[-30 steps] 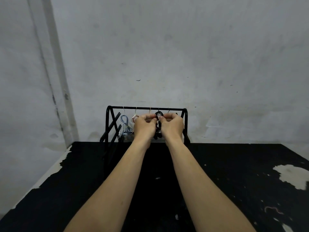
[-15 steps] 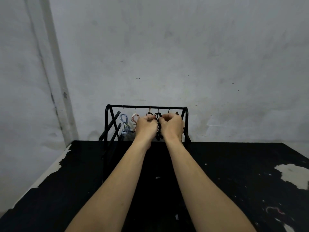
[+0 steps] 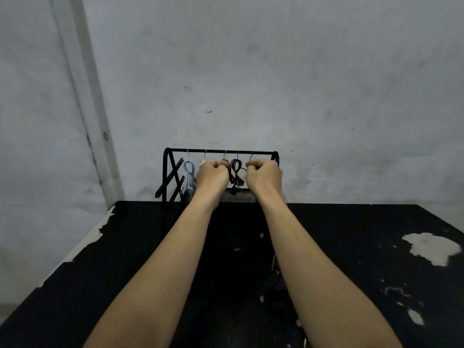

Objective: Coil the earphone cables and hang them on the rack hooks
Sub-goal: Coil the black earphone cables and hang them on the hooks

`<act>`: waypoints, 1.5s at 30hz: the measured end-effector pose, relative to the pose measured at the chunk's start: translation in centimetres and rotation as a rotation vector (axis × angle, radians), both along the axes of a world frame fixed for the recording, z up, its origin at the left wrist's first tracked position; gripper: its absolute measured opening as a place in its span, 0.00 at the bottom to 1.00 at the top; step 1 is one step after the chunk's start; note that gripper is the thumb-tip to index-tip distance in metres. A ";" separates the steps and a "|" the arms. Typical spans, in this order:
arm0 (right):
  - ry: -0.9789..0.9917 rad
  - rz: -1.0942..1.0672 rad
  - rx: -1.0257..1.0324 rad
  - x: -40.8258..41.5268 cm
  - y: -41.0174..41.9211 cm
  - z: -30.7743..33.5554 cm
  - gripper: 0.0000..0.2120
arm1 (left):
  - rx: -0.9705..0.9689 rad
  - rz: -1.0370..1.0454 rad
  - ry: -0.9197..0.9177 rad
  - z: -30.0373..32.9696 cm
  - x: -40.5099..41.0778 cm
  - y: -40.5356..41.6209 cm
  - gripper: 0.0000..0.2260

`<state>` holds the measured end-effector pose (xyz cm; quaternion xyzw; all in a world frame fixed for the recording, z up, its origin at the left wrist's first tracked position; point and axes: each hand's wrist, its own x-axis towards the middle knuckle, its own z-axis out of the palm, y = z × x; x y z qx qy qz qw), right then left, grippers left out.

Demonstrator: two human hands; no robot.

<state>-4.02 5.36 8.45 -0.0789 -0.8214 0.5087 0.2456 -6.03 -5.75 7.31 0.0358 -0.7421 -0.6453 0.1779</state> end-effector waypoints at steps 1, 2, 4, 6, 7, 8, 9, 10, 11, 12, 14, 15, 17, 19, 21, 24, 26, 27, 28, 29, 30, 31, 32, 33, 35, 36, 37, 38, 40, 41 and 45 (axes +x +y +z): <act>0.009 0.018 -0.004 0.3 0.2 0.2 0.14 | 0.011 0.004 0.012 0.3 0.3 -0.2 0.13; 0.021 0.036 -0.013 0.8 0.4 0.3 0.14 | 0.019 0.002 0.018 0.4 0.7 -0.3 0.13; 0.051 0.073 -0.035 1.7 0.9 0.4 0.14 | 0.023 -0.030 0.044 0.6 1.6 -0.1 0.13; 0.086 0.107 -0.060 2.3 1.1 0.6 0.14 | -0.001 -0.090 0.073 0.8 2.3 0.6 0.13; 0.099 0.117 -0.070 3.1 1.7 0.4 0.14 | -0.016 -0.129 0.079 0.6 3.1 1.5 0.12; 0.110 0.131 -0.071 3.3 1.8 0.6 0.13 | -0.019 -0.160 0.093 0.8 3.5 1.8 0.12; 0.112 0.132 -0.065 4.0 2.4 0.5 0.13 | -0.024 -0.193 0.106 0.6 4.0 2.7 0.10; 0.118 0.124 -0.054 4.7 3.2 0.4 0.13 | -0.033 -0.219 0.114 0.4 4.6 3.7 0.09; 0.124 0.111 -0.048 5.4 4.0 0.3 0.13 | -0.049 -0.243 0.122 0.1 5.0 4.6 0.08; 0.131 0.092 -0.035 6.3 5.5 -0.1 0.13 | -0.063 -0.274 0.123 -0.3 5.6 6.1 0.07; 0.119 0.048 -0.017 7.6 8.2 -0.8 0.12 | -0.087 -0.328 0.126 -1.2 6.4 8.7 0.06; 0.103 0.026 -0.008 8.2 9.6 -1.3 0.12 | -0.106 -0.350 0.123 -1.6 6.9 9.9 0.06; 0.056 -0.011 0.012 9.1 12.0 -2.4 0.12 | -0.153 -0.387 0.111 -2.5 7.5 12.0 0.05; -0.019 -0.032 0.051 9.7 14.0 -3.7 0.11 | -0.206 -0.406 0.081 -3.7 7.8 13.6 0.05; -0.153 -0.011 0.121 9.7 15.2 -5.5 0.11 | -0.264 -0.402 0.042 -5.2 8.0 14.5 0.05; -0.448 0.184 0.332 9.7 16.0 -8.2 0.09 | -0.324 -0.374 -0.020 -7.5 8.5 14.3 0.06; -0.659 0.363 0.447 9.9 15.7 -9.3 0.06 | -0.337 -0.369 -0.045 -8.6 8.8 13.7 0.06; -0.748 0.439 0.485 9.9 15.1 -9.9 0.06 | -0.335 -0.365 -0.053 -9.0 8.8 13.3 0.07; -0.820 0.492 0.517 9.9 14.8 -10.3 0.08 | -0.324 -0.368 -0.057 -9.2 8.8 13.0 0.07; -0.869 0.531 0.545 9.8 14.1 -10.9 0.09 | -0.316 -0.376 -0.063 -9.3 8.9 12.6 0.06; -0.888 0.545 0.567 9.8 13.6 -11.5 0.09 | -0.313 -0.392 -0.069 -9.3 8.9 12.4 0.06; -0.884 0.550 0.587 9.8 13.1 -11.9 0.08 | -0.307 -0.409 -0.069 -9.3 9.0 12.2 0.06; -0.875 0.551 0.607 9.7 12.7 -12.2 0.08 | -0.305 -0.424 -0.066 -9.2 8.9 11.9 0.05; -0.873 0.556 0.627 9.7 12.5 -12.3 0.08 | -0.301 -0.440 -0.059 -9.1 9.0 11.8 0.05; -0.895 0.589 0.659 9.5 12.3 -12.2 0.09 | -0.301 -0.473 -0.048 -8.8 9.1 11.3 0.05; -0.910 0.608 0.667 9.5 12.3 -11.9 0.08 | -0.297 -0.488 -0.044 -8.6 9.1 11.1 0.05; -0.921 0.627 0.668 9.4 12.4 -11.5 0.07 | -0.295 -0.502 -0.038 -8.5 9.0 10.9 0.05; -0.924 0.648 0.651 9.4 12.5 -11.0 0.05 | -0.292 -0.516 -0.032 -8.4 9.0 10.7 0.05; -0.883 0.688 0.585 9.4 13.1 -9.6 0.03 | -0.272 -0.536 -0.018 -7.8 8.9 10.4 0.05; -0.841 0.698 0.537 9.5 13.4 -8.8 0.02 | -0.242 -0.542 -0.012 -7.6 8.9 10.3 0.06; -0.589 0.677 0.342 9.8 14.7 -5.4 0.04 | -0.087 -0.589 -0.036 -6.4 8.7 9.7 0.13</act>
